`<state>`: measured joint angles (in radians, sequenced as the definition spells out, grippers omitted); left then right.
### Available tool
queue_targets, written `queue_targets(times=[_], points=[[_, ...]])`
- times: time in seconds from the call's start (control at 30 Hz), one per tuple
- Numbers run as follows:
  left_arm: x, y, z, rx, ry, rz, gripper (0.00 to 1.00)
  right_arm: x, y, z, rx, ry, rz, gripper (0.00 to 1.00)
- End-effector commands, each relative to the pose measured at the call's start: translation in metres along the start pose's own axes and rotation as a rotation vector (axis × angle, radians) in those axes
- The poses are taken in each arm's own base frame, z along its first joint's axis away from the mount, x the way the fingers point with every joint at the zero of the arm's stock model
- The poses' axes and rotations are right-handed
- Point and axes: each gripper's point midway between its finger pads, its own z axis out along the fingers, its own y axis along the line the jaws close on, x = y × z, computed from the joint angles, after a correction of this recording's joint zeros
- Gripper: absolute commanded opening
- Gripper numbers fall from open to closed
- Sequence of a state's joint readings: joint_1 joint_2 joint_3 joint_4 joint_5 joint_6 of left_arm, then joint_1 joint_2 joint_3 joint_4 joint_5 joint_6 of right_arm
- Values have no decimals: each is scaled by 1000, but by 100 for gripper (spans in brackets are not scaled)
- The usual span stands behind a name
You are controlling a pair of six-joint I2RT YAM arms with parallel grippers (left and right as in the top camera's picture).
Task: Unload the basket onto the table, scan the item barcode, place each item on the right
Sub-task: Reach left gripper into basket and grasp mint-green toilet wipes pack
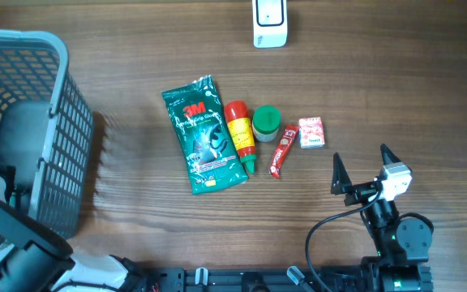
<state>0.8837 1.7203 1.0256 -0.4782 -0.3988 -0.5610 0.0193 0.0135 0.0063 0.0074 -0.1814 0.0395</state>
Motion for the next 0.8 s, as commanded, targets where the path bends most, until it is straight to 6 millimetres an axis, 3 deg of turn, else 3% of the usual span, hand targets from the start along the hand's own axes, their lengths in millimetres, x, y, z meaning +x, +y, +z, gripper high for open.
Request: queue_targets(times=[0.0,0.03,0.1,0.23,0.33,0.43,0.6,0.63,0.7,0.77], points=[[10,6,9,-36,31,24,41,-3,0,0,5,-13,-14,100],[11,6,9,-37,33,25,23,-3,0,0,5,-13,-14,100],[13,8,9,-42,42,24,4,-3,0,0,5,-12,-14,100],[16,-6,-2,43,92,15,4,-3,0,0,5,-12,-14,100],[8,-22,-32,168,120,-4,4,-3,0,0,5,-12,-14,100],[-9,-18,-67,213,72,-27,4,-3,0,0,5,-13,-14,100],[-18,-10,-98,250,21,-32,4,-3,0,0,5,-12,-14,100],[-19,-9,-99,249,19,-32,22,-3,0,0,5,-13,-14,100],[-17,-7,-97,239,10,81,95,-3,0,0,5,-12,-14,100],[-14,-7,-93,232,7,239,100,-3,0,0,5,-13,-14,100]])
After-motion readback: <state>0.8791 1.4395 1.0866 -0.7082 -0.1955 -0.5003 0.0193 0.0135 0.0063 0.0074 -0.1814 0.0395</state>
